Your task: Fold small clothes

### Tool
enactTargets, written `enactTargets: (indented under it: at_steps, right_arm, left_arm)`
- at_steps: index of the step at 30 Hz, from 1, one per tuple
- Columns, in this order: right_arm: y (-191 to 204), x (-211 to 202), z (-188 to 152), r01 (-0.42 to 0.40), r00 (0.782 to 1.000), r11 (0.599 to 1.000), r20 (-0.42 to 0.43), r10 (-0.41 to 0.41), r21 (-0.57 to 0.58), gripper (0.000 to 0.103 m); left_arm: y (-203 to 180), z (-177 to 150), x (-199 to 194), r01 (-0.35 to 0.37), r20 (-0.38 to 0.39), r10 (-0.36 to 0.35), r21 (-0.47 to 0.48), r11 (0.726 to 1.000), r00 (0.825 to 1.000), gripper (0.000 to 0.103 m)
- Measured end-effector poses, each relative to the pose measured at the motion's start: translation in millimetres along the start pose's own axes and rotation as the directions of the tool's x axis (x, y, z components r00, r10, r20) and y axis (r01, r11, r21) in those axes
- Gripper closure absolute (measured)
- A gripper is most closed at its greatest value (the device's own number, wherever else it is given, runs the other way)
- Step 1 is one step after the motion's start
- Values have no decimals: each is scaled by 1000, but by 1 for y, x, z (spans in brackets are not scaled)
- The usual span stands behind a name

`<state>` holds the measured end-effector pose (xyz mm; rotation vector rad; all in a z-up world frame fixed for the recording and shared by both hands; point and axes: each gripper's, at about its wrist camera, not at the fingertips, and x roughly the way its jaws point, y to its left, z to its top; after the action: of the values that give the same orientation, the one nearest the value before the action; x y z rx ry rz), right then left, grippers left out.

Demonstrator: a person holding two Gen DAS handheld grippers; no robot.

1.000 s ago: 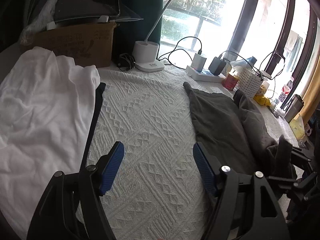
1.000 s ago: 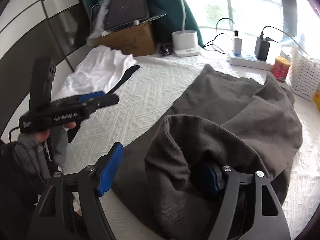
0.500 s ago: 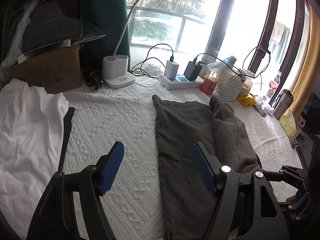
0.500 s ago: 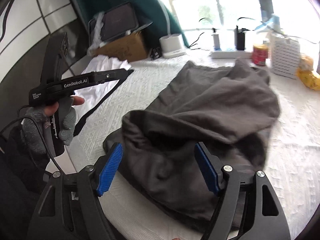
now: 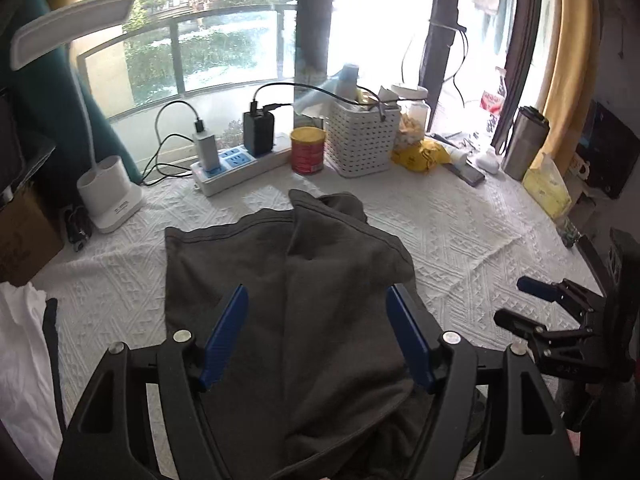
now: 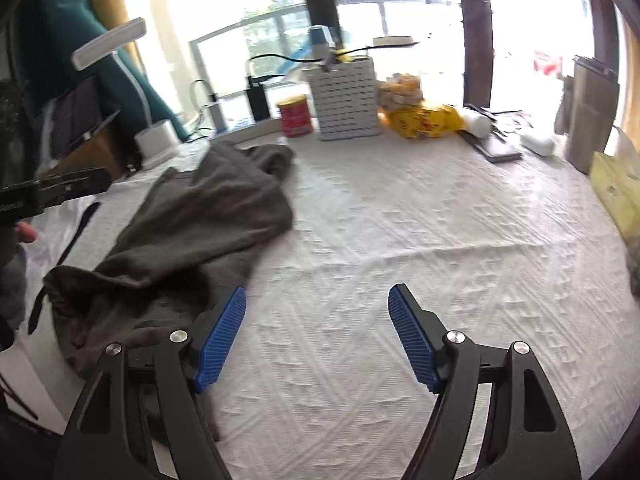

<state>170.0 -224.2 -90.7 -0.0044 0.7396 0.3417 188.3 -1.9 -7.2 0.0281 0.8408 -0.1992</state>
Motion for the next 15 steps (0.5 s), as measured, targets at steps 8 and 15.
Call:
enactTargets:
  at_steps: [8, 15]
  right_arm:
    - [-62, 2, -4, 138, 990, 979, -16, -137, 151, 26]
    - [-75, 10, 0, 105, 994, 975, -43, -98, 198, 26]
  left_arm:
    - [-66, 6, 46, -49, -95, 71, 215, 975, 993, 32]
    - [-91, 2, 90, -44, -168, 95, 287, 957, 981, 32]
